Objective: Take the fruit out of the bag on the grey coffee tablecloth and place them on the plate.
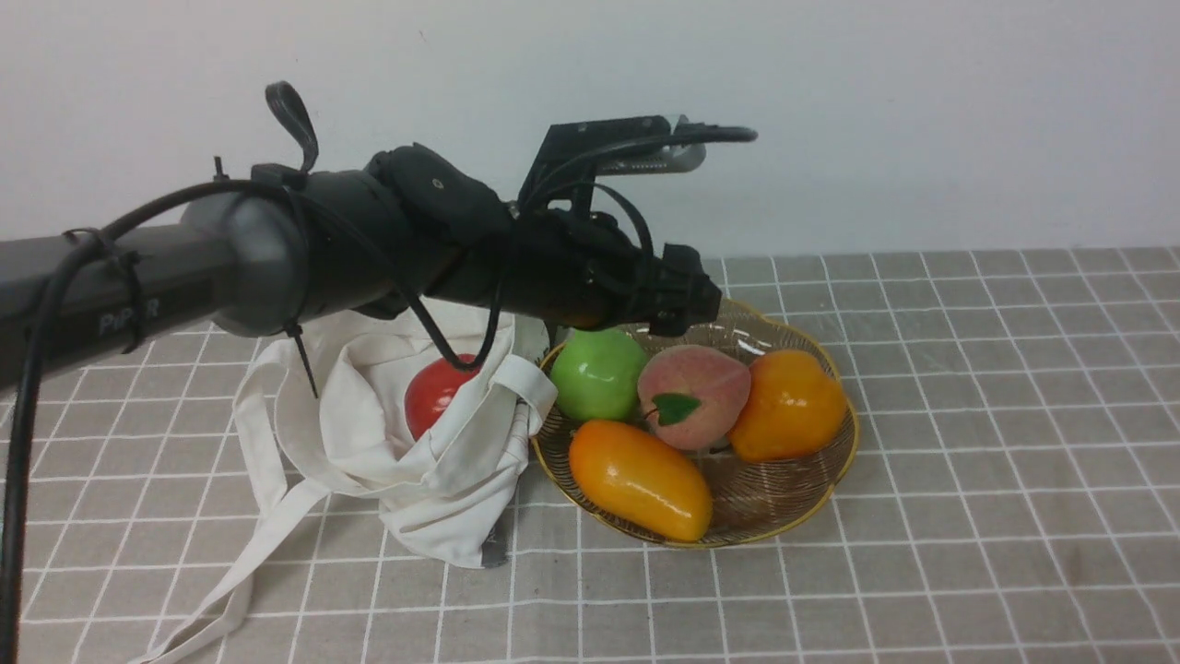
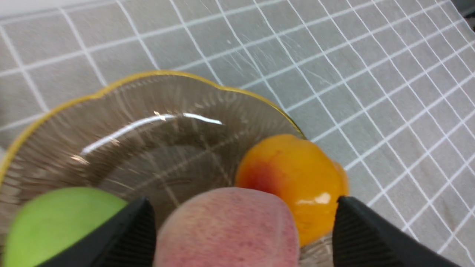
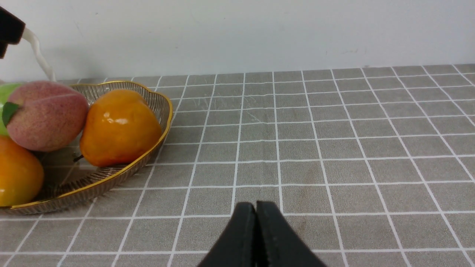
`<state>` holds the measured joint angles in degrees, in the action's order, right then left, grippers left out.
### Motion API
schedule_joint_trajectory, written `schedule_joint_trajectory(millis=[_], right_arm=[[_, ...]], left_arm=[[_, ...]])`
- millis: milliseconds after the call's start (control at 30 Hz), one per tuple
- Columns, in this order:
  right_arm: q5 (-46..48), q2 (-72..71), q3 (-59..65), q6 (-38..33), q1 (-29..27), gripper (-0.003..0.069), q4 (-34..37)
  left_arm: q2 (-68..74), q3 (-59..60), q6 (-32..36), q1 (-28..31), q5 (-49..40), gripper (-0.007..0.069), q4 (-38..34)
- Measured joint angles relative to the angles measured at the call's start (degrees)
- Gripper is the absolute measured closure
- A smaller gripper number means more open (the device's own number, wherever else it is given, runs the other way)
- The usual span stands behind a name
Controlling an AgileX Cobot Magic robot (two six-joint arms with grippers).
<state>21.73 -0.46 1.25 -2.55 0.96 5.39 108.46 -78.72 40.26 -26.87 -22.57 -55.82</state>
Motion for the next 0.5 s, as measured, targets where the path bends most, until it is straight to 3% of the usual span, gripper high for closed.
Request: schedule_joint_trajectory(millis=[267,300,333,500], right_arm=[[0.0,0.0,0.0,0.0,0.0,0.0674,0.0],[0.0,0.0,0.0,0.0,0.0,0.0674,0.0],[0.0,0.0,0.0,0.0,0.0,0.0674,0.0],[0.0,0.0,0.0,0.0,0.0,0.0674,0.0]], left_arm=[[-5.4,0.0,-0.3,2.9,-5.7,0.0182,0.7],[-8.0,0.0,-0.3,3.7,-8.3,0.0265,1.0],[-8.0,0.0,-0.3,3.8,-8.6,0.0274,1.1],[-16.1,0.0,-0.3,6.1,-14.4,0.0553,4.0]])
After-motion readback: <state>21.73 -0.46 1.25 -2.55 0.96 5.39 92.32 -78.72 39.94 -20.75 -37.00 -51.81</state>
